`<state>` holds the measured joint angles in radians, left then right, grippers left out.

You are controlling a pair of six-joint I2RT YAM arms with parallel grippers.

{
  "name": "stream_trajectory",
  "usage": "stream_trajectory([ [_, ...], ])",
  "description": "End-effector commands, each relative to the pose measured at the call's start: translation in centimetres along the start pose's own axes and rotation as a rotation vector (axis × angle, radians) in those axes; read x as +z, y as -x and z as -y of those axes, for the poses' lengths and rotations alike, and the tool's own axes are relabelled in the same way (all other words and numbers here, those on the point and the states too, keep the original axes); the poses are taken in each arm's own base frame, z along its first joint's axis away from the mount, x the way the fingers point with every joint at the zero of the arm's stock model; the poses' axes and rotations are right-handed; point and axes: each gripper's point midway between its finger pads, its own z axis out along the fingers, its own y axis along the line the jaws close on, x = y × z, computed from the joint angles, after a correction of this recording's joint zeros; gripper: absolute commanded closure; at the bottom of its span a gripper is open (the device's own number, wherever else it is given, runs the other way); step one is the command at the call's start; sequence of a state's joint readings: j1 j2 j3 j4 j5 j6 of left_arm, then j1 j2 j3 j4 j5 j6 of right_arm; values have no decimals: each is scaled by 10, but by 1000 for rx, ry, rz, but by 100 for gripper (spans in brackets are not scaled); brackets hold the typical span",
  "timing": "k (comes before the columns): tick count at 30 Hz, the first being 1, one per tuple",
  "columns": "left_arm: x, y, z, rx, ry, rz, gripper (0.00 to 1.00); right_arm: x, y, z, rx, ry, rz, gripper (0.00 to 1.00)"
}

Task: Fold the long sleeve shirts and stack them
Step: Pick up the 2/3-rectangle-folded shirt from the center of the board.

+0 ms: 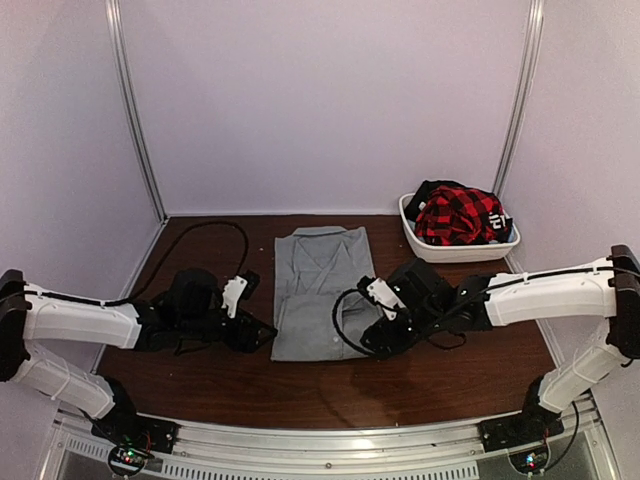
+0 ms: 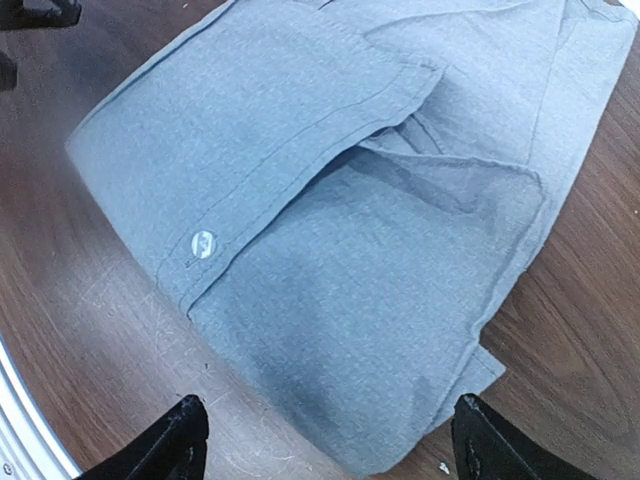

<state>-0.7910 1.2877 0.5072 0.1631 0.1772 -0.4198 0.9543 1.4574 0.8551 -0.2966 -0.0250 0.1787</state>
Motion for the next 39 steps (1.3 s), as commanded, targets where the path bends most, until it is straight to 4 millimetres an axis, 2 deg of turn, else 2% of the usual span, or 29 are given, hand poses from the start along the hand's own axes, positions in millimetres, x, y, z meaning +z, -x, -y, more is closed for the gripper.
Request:
stream_trajectory([
  [1, -10, 16, -2, 5, 22, 73, 28, 11, -7, -13, -100, 4, -22, 16],
  [10, -8, 13, -7, 3, 48, 52, 28, 34, -22, -25, -190, -15, -102, 21],
  [16, -8, 13, -5, 13, 43, 37, 28, 56, -32, -23, -219, -46, -156, 23],
  [19, -11, 15, -1, 37, 28, 37, 28, 64, -39, -21, -234, -63, -189, 33],
  [22, -17, 20, 6, 48, -4, 71, 28, 66, -47, -22, -242, -70, -214, 53],
  [26, -29, 30, 27, 124, -74, 165, 29, 56, -58, -29, -236, -58, -232, 78],
  [30, -36, 27, 54, 261, -145, 224, 30, 38, -71, -51, -194, 55, -253, 93],
  [33, -36, 12, 78, 395, -196, 239, 30, 19, -77, -77, -148, 195, -259, 100],
  [39, -26, -22, 115, 689, -276, 186, 29, -16, -82, -104, -77, 381, -278, 100],
])
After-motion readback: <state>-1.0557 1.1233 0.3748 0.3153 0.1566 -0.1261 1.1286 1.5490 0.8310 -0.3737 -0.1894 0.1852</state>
